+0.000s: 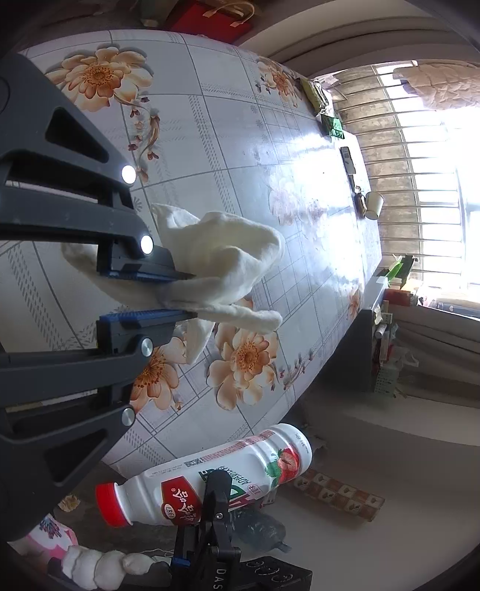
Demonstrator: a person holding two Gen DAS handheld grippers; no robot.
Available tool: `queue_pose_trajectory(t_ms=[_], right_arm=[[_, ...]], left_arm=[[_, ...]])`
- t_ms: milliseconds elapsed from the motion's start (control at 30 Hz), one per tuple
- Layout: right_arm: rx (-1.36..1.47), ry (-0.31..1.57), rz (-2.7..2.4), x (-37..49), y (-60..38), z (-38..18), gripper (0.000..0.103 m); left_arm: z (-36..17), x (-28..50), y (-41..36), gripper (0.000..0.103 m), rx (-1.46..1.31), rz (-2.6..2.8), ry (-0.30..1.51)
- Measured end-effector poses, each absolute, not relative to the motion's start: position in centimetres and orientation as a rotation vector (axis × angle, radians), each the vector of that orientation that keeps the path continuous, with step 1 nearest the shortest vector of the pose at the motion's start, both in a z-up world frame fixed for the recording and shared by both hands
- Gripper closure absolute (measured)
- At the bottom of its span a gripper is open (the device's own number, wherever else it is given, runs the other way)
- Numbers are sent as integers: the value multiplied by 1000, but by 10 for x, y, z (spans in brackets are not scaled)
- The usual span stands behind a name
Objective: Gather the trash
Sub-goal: 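Carry the cloth and bottle over the blue wastebasket with both tools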
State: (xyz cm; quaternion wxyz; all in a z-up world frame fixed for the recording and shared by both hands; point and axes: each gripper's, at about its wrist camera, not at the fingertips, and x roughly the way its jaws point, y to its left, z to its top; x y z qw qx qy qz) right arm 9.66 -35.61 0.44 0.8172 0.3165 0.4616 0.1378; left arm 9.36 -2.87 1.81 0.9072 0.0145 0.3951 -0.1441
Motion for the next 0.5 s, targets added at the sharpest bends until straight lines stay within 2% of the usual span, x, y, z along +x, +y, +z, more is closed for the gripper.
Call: queue_pose_trajectory(t_ms=[500], right_arm=[[672,977,332,99,-348,9,44]], left_arm=[[28,86,-24,91,39,-284,789]])
